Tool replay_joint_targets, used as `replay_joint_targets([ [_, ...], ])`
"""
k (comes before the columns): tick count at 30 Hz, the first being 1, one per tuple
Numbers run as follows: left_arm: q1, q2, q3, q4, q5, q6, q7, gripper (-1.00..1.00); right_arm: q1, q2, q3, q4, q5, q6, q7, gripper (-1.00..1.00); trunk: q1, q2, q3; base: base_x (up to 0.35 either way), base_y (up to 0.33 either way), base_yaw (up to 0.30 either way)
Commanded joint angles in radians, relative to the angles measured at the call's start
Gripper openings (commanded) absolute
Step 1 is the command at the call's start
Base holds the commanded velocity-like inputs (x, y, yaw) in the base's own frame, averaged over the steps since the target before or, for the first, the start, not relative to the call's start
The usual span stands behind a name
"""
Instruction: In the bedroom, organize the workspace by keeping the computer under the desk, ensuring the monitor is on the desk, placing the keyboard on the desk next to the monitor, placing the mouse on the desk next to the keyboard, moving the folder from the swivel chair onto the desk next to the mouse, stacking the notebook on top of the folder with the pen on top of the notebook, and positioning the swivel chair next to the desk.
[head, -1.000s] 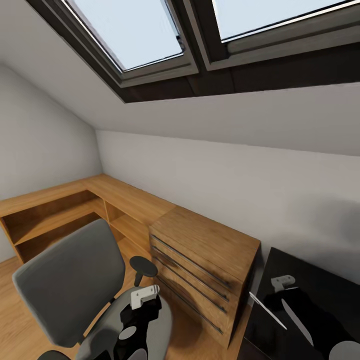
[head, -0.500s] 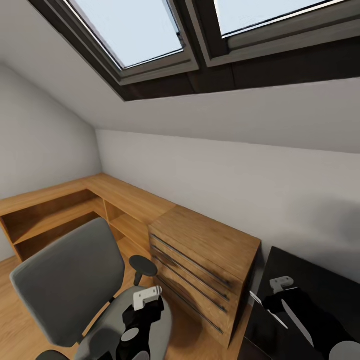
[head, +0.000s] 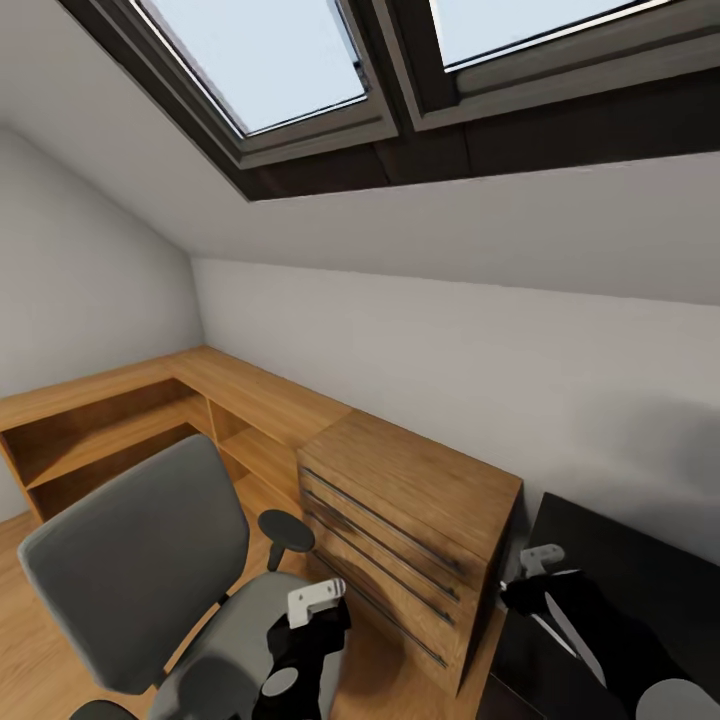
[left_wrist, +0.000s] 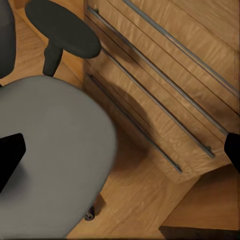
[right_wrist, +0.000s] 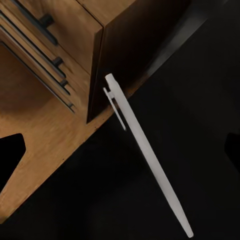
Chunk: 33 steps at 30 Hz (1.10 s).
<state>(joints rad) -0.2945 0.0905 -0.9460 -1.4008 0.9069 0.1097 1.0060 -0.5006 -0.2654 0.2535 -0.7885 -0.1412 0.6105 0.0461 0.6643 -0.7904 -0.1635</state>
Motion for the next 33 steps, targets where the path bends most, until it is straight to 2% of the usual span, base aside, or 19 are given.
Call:
replay_joint_targets([
  [1,-0.002,0.0,-0.008,-0.002,0.001,0.008,0.007,1.0,-0.001,0.004,-0.002,-0.007,-0.014,0.004,-0.01,1.0,0.0,-0.001,-0.002,0.0,0.0,0.0],
  [7,-0.002,-0.003,-0.03,-0.002,0.0,0.008,0.009,1.0,-0.001,0.037,-0.035,-0.027,-0.027,0.003,-0.031,1.0,0.0,-0.001,-0.002,0.0,0.0,0.0],
  [12,-0.002,-0.003,-0.033,-0.002,0.0,0.008,0.009,1.0,-0.001,0.04,-0.062,-0.03,-0.028,0.003,-0.033,1.0,0.0,-0.001,-0.002,0.0,0.0,0.0],
  [33,-0.002,-0.002,-0.034,-0.004,0.0,0.005,0.009,1.0,-0.001,0.041,-0.095,-0.029,-0.029,0.005,-0.035,1.0,0.0,-0.001,-0.002,0.0,0.0,0.0],
])
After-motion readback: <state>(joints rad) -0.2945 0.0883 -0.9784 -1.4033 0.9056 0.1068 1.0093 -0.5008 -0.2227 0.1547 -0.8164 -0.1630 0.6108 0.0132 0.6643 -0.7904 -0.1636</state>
